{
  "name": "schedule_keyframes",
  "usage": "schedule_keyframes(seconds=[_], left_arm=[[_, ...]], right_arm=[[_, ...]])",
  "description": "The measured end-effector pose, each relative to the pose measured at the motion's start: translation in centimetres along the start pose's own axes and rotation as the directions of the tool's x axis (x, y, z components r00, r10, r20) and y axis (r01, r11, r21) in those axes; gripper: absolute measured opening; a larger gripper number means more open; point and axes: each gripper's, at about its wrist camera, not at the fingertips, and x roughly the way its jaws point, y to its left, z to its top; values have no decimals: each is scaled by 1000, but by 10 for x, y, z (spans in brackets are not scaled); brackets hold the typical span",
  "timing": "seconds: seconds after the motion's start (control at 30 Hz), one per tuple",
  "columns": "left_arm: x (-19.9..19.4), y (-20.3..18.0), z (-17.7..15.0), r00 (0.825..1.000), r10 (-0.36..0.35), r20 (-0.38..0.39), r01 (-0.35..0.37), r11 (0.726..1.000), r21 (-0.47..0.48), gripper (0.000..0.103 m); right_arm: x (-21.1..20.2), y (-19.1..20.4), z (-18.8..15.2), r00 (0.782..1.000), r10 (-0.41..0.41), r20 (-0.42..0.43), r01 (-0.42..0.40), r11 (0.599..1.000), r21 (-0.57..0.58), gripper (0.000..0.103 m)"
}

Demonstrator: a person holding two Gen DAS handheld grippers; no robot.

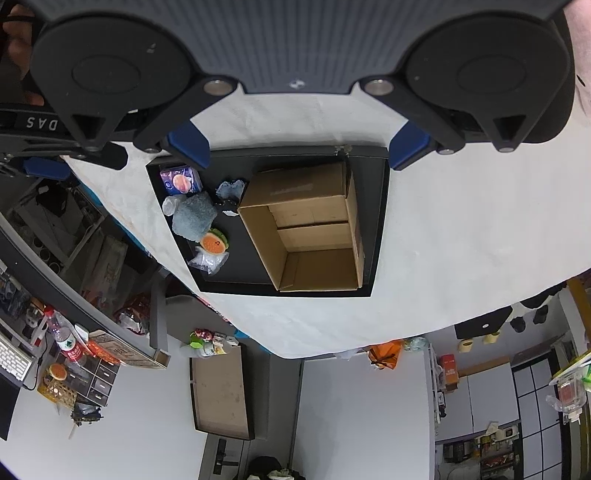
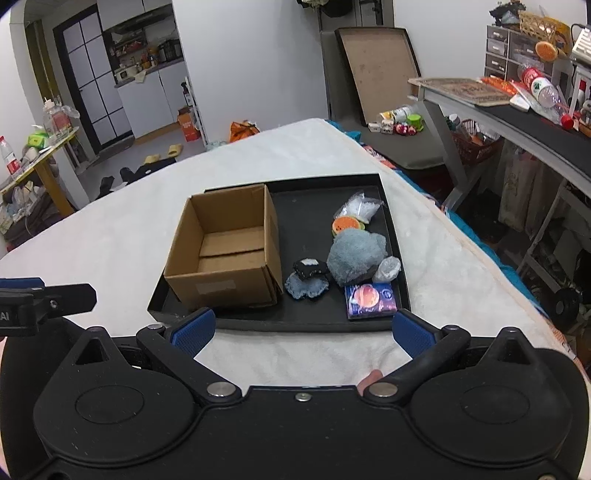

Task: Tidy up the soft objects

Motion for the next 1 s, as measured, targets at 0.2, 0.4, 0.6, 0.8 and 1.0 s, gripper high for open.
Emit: schedule_keyframes(seconds=[0.2, 0.4, 0.6, 0.8, 1.0], left_arm=[[0, 0, -1, 1000, 4, -1, -4, 1000, 0, 102], [3, 5, 1, 1000, 12, -6, -12, 1000, -15, 102], [9, 7, 2, 1000, 14, -22, -14, 1000, -13, 102], [16, 8, 2, 999, 6, -33, -7, 1000, -15, 102], [26, 14, 4, 999, 6, -44, -8, 999, -31, 102]], right_arm=[[1, 0, -1, 1000, -3, -3, 3, 1000, 1, 103], [4, -1, 0, 1000, -9, -5, 9, 1000, 2, 103], [7, -2, 0, 1000, -8, -12, 8, 1000, 1, 103], [13, -2, 1, 1000, -9, -21, 9, 1000, -1, 103], [23, -4, 1, 999, -10, -34, 10, 1000, 7, 103]])
